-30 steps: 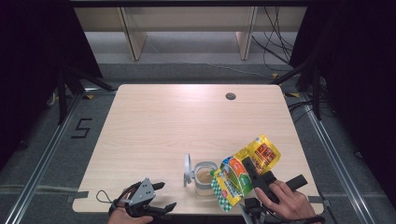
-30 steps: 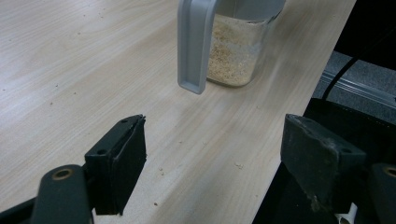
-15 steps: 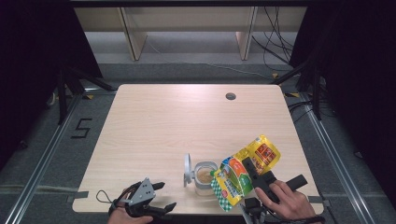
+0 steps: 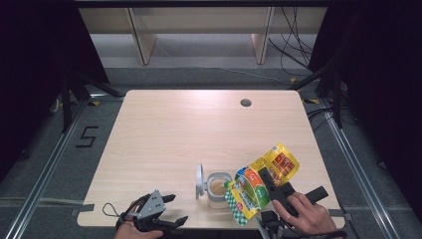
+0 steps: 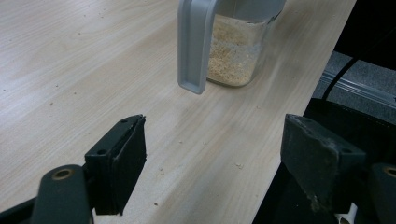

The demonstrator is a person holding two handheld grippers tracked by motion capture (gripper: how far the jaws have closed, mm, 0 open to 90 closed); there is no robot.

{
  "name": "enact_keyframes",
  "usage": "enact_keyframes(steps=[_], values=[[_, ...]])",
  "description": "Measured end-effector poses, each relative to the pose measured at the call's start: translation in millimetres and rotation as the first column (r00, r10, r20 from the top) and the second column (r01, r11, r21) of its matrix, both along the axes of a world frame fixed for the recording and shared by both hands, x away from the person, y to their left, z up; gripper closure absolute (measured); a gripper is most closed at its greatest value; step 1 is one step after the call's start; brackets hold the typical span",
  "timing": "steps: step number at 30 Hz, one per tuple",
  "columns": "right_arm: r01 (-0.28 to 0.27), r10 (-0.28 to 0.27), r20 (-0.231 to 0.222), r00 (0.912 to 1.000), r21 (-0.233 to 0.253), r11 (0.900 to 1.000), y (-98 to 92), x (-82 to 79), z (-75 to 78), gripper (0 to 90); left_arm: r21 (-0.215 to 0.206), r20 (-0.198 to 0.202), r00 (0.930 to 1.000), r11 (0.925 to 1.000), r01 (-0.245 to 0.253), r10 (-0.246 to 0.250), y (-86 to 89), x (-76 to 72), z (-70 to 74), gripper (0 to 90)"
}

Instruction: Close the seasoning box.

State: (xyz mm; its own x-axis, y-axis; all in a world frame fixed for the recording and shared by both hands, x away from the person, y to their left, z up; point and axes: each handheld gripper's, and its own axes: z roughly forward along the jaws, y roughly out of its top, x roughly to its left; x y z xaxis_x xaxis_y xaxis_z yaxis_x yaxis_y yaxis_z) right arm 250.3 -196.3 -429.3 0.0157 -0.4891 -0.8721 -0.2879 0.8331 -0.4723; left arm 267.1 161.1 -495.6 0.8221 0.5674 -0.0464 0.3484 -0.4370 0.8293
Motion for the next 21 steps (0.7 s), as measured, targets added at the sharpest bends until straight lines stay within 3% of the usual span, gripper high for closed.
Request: enact_keyframes(steps=[1,2,3,5,21], values=[[0.001,-0.001,-0.001,1.0,0.001,1.0,-0.2,0.0,0.2,56.9,-0.032,-0.009,0.9999,0.9994,-0.009,0.009,-2.0,-1.1,-0.8,22.0],[-0.003,0.003,0.001,1.0,-0.004,1.0,-0.5,0.2,0.7,57.4,-0.031,-0.009,0.9999,0.9995,-0.009,0.009,-1.9,-1.0,-0.8,22.0],[-0.002,0.002,0.0,1.0,-0.004,1.0,-0.6,0.2,0.8,57.4,0.001,0.0,1.0,1.0,0.0,0.0,0.0,0.1,-0.1,22.1],[-0.003,0.003,0.001,1.0,-0.004,1.0,-0.6,0.2,1.0,57.5,-0.014,-0.005,1.0,0.9999,-0.003,0.003,-1.1,-0.5,-0.5,22.1],[0.005,-0.004,-0.012,0.9999,0.013,1.0,-1.4,-0.1,1.0,58.9,-0.015,-0.007,1.0,0.9999,-0.002,0.002,-1.1,-0.6,-0.5,22.0]])
